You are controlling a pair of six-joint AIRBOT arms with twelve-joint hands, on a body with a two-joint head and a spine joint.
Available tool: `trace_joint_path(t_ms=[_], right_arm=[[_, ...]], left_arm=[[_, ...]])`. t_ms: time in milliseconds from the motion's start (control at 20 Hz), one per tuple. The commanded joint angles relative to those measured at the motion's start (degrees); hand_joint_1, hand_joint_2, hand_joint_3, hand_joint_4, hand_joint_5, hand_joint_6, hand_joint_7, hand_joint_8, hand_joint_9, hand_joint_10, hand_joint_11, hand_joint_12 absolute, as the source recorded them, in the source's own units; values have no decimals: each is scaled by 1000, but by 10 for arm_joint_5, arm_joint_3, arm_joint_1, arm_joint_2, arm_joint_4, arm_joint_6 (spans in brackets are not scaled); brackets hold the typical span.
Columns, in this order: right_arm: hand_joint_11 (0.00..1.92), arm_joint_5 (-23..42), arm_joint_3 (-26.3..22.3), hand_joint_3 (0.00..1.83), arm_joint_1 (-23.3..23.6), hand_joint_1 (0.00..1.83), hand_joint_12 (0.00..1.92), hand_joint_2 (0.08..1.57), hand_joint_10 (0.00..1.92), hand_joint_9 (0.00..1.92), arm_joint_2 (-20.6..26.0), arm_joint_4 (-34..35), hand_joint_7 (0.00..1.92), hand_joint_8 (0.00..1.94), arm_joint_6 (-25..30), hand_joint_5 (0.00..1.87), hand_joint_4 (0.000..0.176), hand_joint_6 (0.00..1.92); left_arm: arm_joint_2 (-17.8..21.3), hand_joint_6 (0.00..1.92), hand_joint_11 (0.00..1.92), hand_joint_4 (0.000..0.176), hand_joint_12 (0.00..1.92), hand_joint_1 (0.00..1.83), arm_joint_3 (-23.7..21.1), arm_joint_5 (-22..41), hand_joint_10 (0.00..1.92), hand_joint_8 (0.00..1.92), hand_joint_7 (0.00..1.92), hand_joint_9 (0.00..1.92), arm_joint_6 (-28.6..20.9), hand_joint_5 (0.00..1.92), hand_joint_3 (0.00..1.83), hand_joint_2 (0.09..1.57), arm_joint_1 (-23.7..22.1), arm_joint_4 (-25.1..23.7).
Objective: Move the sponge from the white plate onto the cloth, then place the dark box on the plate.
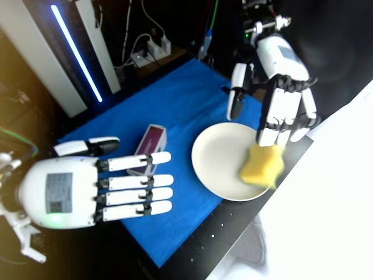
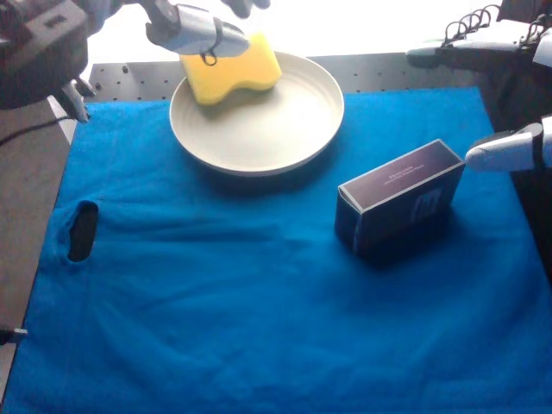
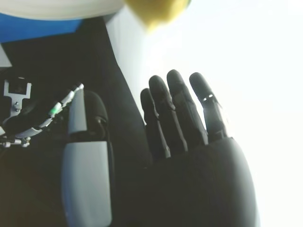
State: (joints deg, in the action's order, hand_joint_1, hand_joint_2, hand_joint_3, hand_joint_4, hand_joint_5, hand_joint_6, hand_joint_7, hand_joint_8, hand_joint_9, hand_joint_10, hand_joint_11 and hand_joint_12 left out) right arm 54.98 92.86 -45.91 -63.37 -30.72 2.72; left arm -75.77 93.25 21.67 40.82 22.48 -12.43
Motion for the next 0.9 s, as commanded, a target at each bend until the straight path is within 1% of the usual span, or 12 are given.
trace_joint_path(t_ms=[0,50,100,150,200,300,350,450,650,700,750,850], right_arm=[[73,53,2,5,7,772,156,1071,10,126,0,36,168,6,3,200,154,8],[77,53,2,3,7,759,155,1068,8,126,0,36,169,5,3,203,159,7],[73,53,3,3,7,745,151,1069,4,121,0,35,160,0,3,197,165,3],[65,53,3,2,7,746,146,1067,2,118,0,35,156,0,3,193,173,1],[61,53,3,0,7,737,143,1065,0,113,0,35,148,0,3,188,175,0],[73,53,2,0,7,729,145,1059,4,123,-1,34,155,3,3,196,169,3],[91,53,2,0,7,727,151,1057,9,138,-1,34,170,8,3,202,156,5],[102,53,2,0,7,707,152,1049,10,148,-1,34,177,7,3,198,154,2],[106,53,1,1,7,723,151,1057,8,156,-1,34,187,6,3,201,140,2],[102,53,1,3,7,702,147,1062,3,149,-1,34,181,3,3,203,136,2],[99,53,1,2,7,701,144,1060,1,143,-2,34,175,0,3,205,147,3],[85,53,1,2,7,733,134,1062,0,139,-2,33,180,2,3,203,152,1]], left_arm=[[-3,800,436,0,1465,1228,5,35,964,1156,946,743,-1,1041,0,1109,-2,11],[-9,784,419,0,1543,1228,14,29,1051,1227,919,692,-1,1026,1,1119,3,17],[-11,915,371,0,1560,1116,19,25,1067,917,781,636,-1,1004,0,1103,7,23],[-12,453,389,0,1492,1092,22,22,1020,744,764,638,-1,873,0,1002,9,28],[-12,202,396,0,1435,1078,25,20,947,603,784,640,-1,888,0,979,11,35],[-12,37,436,0,1366,1075,27,22,874,452,822,665,-1,923,1,968,13,45],[-12,13,445,0,1370,1094,27,23,854,403,843,681,-1,933,1,959,14,47],[-8,0,370,0,1419,1060,22,28,920,371,793,606,-1,873,1,970,18,49],[2,0,153,0,1453,961,13,40,755,151,680,498,-1,708,0,956,24,51],[1,0,94,12,1504,949,15,35,758,101,623,431,0,632,0,916,24,50],[-3,0,18,45,1522,917,19,23,779,50,567,333,11,544,0,889,24,49],[-10,0,0,43,1488,917,26,4,752,23,535,288,44,501,0,868,20,58]])
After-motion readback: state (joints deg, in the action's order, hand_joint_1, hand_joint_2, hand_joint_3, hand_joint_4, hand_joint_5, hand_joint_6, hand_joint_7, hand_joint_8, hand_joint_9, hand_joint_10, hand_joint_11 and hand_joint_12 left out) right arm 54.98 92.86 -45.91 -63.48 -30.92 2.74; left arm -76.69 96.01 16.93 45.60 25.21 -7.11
